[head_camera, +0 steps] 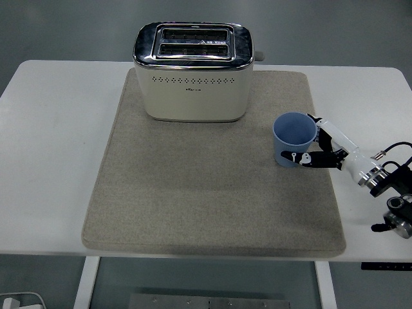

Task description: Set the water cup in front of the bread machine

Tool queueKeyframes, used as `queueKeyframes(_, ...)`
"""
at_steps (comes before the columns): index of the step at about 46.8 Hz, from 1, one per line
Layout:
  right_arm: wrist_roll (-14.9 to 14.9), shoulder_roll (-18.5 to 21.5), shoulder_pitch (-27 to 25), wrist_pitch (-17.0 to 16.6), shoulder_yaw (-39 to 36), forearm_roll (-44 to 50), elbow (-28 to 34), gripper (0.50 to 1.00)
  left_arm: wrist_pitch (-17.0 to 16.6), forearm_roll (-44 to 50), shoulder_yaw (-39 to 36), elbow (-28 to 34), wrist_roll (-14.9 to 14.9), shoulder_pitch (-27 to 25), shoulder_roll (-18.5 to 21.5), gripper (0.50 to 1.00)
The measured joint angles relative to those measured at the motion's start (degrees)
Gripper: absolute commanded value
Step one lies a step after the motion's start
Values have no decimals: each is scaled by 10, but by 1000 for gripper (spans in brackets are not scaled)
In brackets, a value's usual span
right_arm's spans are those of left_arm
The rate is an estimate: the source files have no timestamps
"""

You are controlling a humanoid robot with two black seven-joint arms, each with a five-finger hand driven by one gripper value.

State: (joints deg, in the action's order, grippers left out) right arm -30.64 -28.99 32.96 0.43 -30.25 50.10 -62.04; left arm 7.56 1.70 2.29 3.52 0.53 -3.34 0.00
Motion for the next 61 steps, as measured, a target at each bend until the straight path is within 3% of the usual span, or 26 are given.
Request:
queueKeyframes(20, 1, -3, 13, -17, -2, -25, -43, 500, 0, 0, 0, 0, 0, 0, 0, 1000)
queueKeyframes(28, 25, 9, 37, -18, 6, -29, -58, 500, 0, 0, 0, 0, 0, 0, 0, 1000)
queueKeyframes(34, 31, 46, 45, -17, 8, -29, -58, 500, 0, 0, 0, 0, 0, 0, 0, 1000)
queueKeyframes(42, 61, 86, 55, -15, 15, -25, -39, 500, 0, 0, 0, 0, 0, 0, 0, 1000)
queueKeyframes(61, 68, 194, 81, 0, 47, -21, 41, 500, 0, 0, 0, 0, 0, 0, 0, 1000)
